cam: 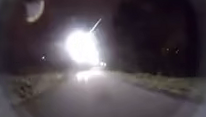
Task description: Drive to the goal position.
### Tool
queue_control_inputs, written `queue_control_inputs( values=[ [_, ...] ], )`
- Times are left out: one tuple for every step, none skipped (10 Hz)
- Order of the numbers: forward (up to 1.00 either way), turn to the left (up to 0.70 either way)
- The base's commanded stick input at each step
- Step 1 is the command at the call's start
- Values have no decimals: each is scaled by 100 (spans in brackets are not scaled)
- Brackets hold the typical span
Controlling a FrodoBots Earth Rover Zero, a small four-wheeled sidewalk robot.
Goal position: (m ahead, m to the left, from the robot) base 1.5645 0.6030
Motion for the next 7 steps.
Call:
queue_control_inputs(
  values=[
    [100,14],
    [100,17],
    [100,19],
    [100,20],
    [100,17],
    [100,14],
    [100,11]
  ],
)
